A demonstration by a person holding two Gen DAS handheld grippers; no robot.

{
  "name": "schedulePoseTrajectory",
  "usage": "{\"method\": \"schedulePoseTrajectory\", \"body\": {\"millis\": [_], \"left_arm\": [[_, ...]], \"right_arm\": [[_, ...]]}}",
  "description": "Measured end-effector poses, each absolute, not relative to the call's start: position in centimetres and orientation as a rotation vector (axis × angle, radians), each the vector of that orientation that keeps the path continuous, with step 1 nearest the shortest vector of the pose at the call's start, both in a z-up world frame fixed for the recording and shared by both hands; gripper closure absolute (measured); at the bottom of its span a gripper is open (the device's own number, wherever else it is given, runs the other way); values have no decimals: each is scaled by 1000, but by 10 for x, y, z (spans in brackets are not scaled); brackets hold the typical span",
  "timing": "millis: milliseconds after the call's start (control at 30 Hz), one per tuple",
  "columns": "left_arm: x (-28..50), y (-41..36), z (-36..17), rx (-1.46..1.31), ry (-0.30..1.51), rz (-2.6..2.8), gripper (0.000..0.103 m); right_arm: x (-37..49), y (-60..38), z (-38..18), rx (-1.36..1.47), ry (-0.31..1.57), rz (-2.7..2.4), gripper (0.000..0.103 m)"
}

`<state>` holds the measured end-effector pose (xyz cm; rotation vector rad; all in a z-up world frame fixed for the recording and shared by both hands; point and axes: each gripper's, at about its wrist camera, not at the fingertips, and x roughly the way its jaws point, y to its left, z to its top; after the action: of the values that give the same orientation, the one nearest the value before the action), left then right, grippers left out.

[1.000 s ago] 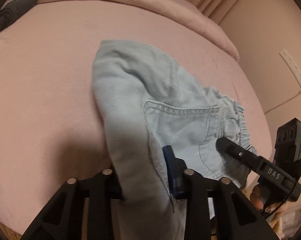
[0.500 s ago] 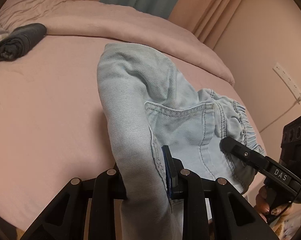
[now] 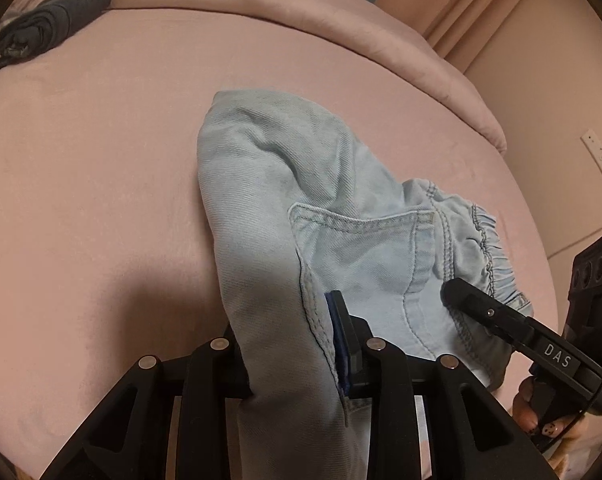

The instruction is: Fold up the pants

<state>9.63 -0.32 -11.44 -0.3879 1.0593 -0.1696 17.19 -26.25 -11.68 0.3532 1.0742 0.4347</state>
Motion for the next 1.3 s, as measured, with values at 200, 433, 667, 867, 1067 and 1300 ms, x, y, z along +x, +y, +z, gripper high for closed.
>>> {"method": "schedulePoseTrajectory", "body": {"millis": [200, 433, 667, 867, 1067, 1300], "left_arm": [[109, -11, -116, -395, 1058, -157, 70], [98, -8, -116, -461, 1034, -143, 65], [69, -16, -79, -315, 941, -15, 41], [35, -17, -44, -312, 830, -17, 6], [20, -17, -39, -306, 827, 30, 3], [2, -15, -38, -257, 831, 80, 3]], "right_arm": [[172, -262, -124, 337, 1085, 400, 53], [162, -257, -113, 268, 1081, 323, 36], [138, -271, -80, 177, 950, 209, 14], [111, -268, -41, 113, 806, 212, 2], [89, -259, -22, 55, 738, 228, 0], [73, -249, -13, 35, 719, 232, 0]]}}
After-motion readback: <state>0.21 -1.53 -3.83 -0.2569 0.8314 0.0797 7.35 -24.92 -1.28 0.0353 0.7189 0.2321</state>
